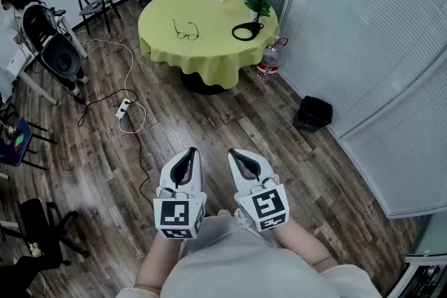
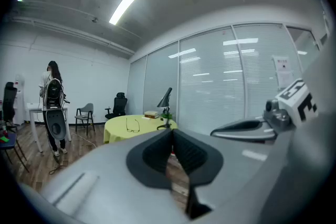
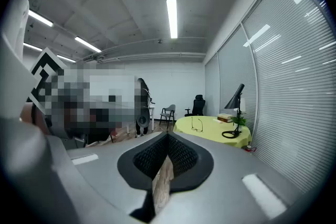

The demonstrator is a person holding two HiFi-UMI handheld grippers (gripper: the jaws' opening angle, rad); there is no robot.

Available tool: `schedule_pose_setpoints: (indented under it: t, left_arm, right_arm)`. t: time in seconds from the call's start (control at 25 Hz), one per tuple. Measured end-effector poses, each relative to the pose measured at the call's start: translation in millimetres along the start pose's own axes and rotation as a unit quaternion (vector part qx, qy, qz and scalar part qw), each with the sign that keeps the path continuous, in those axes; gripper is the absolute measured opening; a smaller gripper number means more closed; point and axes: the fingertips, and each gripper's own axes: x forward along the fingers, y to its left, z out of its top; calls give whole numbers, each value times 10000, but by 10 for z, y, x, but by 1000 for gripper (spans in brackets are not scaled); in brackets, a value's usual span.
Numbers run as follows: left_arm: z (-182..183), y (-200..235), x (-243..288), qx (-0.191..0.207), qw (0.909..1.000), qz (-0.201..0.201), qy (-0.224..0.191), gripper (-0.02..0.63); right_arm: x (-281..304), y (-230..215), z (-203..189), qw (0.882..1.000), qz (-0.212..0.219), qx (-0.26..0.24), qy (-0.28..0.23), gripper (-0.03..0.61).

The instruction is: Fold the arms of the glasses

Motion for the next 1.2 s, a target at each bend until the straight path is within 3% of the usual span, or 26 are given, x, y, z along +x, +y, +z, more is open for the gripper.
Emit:
schedule_pose_setpoints:
  t: [0.68, 0.96, 1.2]
  left_arm:
    - [-191, 91, 71, -142, 9996, 88, 236, 6]
    - [-419, 584, 212, -460, 9976, 332, 399, 6]
    - [-493, 1181, 631, -536, 9970, 287, 488, 6]
  right_arm:
    - [136, -43, -154, 9993, 70, 308, 218, -2]
    - [532, 97, -283, 9981, 262, 277, 486, -2]
    - [1218, 49, -308, 9969, 159, 277, 721, -2]
